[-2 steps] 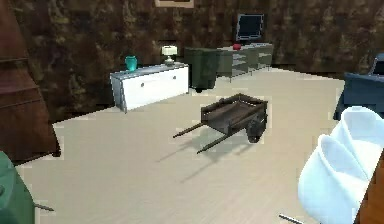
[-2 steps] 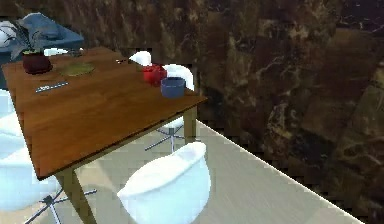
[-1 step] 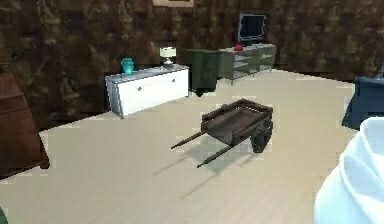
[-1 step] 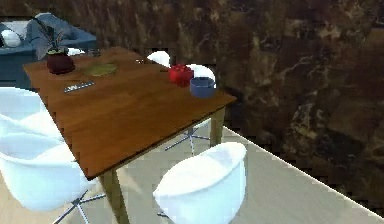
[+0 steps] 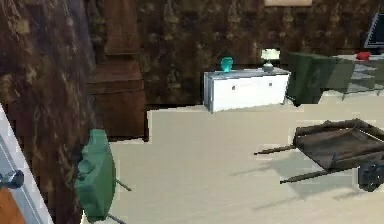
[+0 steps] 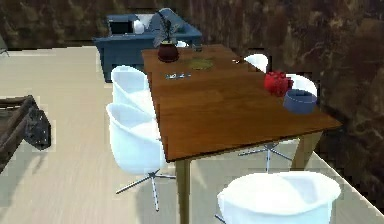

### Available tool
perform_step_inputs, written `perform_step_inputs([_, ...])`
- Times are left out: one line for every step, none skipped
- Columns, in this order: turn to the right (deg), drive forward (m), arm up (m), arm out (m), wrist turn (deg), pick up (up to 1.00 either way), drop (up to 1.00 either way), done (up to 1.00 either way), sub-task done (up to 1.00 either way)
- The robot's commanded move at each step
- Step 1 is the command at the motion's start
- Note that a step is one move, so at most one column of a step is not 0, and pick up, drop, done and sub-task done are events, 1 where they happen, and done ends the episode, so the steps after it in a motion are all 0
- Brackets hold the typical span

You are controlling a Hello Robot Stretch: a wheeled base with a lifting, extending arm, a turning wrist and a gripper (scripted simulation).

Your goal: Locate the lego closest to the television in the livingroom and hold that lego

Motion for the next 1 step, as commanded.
perform_step_inputs([0.0,1.0,0.0,0.0,0.0,0.0,0.0,0.0,0.0])
